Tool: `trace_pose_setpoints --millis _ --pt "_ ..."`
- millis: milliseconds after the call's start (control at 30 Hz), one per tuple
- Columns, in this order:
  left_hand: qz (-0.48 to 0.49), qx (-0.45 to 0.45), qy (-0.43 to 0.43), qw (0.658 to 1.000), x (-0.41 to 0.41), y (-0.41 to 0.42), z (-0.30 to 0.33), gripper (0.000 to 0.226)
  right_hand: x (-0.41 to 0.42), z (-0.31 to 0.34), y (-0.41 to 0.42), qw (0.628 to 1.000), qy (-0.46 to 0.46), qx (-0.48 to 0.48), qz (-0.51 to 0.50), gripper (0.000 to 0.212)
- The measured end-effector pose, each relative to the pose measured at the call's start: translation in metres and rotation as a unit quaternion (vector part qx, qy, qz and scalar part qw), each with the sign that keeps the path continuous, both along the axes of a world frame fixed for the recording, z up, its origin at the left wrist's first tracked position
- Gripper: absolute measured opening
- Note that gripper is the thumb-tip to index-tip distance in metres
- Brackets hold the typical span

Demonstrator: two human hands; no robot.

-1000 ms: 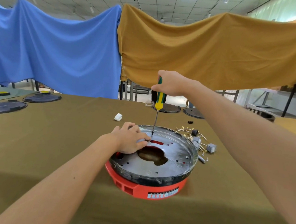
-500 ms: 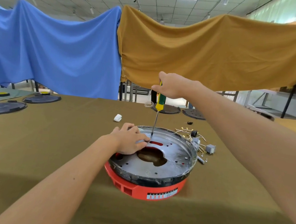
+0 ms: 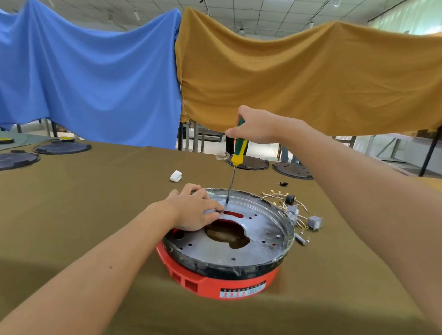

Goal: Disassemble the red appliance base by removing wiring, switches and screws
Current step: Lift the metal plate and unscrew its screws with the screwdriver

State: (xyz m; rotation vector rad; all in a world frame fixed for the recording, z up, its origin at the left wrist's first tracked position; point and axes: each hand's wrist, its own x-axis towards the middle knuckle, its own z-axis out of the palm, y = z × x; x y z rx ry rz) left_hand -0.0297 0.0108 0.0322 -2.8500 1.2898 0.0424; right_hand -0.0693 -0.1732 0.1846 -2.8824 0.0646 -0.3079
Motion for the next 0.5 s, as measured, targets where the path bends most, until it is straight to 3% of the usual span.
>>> trace_pose_setpoints --millis 67,133,267,400,500 --pt "0.000 0.000 0.000 1.000 0.0001 0.0006 0.0005 0.042 0.0023 -0.0008 0.0011 0.995 -0.017 -0.097 -0.033 0.046" --pt "-0.001 -0.001 0.000 1.000 0.0006 0.0004 0.0004 0.042 0.0049 -0.0017 0.0017 0.993 -0.029 -0.107 -0.027 0.040" --pt "0.000 -0.001 0.002 1.000 0.0006 -0.0002 0.0005 0.042 0.0030 0.0030 0.0000 0.998 0.005 0.039 0.042 0.025" --pt "-0.001 -0.002 0.000 1.000 0.0015 -0.0003 0.0000 0.042 0.0007 0.0069 -0.0025 0.990 0.011 0.131 0.049 0.032" --pt "-0.002 0.001 -0.001 1.000 0.0014 -0.0004 0.0003 0.042 0.0012 0.0040 -0.0003 0.992 0.021 0.122 0.018 0.026"
